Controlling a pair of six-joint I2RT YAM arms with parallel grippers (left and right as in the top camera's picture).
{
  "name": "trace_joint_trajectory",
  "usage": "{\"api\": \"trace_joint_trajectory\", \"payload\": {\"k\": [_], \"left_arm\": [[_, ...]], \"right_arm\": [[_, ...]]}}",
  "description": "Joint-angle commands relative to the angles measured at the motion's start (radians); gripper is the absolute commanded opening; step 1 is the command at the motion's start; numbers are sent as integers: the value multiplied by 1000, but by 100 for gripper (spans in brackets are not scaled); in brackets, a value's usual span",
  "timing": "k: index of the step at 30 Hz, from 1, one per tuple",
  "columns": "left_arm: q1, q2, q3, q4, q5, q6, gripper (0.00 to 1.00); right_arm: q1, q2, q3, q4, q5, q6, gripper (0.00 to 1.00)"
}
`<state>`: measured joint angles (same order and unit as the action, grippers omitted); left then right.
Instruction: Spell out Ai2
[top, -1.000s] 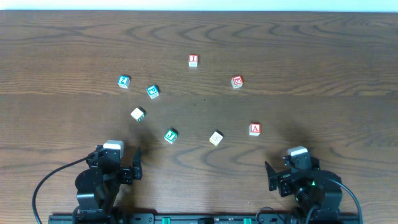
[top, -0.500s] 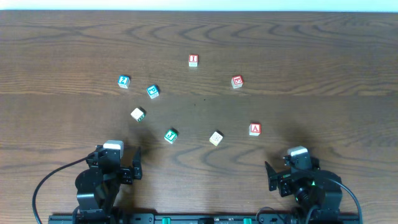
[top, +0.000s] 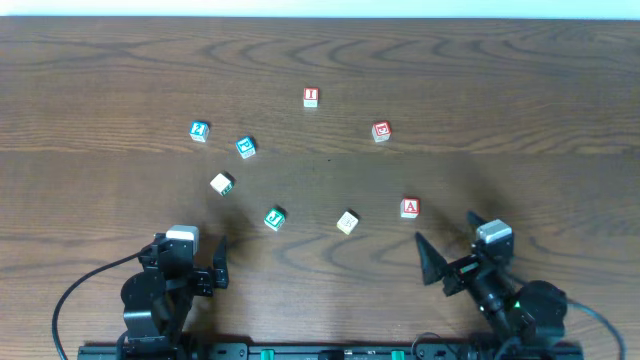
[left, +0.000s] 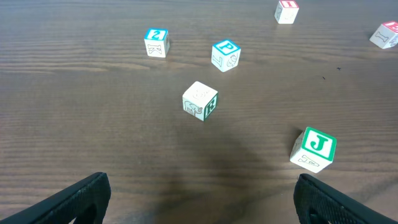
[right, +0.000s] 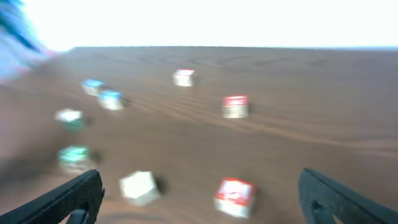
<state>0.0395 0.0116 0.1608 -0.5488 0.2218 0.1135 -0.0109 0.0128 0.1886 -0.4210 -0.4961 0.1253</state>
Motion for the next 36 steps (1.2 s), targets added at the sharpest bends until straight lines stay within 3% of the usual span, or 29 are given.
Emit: {"api": "trace_joint_trajectory", "payload": {"k": [1, 14, 18, 22, 30, 36], "left_arm": [[7, -7, -12, 4, 0, 21, 96], [7, -7, -12, 3, 0, 21, 95], [7, -7, -12, 3, 0, 21, 95], [7, -7, -12, 4, 0, 21, 95], [7, -7, -12, 4, 0, 21, 95], [7, -7, -12, 3, 0, 21, 95]], "right_arm": [[-5, -7, -3, 2, -153, 245, 99], [-5, -7, -3, 22, -357, 602, 99], [-5, -7, -4, 36, -291, 571, 99], [-2, 16, -3, 155, -282, 483, 99], [23, 391, 72, 465, -243, 452, 99], [109, 778, 328, 488, -193, 306, 99]]}}
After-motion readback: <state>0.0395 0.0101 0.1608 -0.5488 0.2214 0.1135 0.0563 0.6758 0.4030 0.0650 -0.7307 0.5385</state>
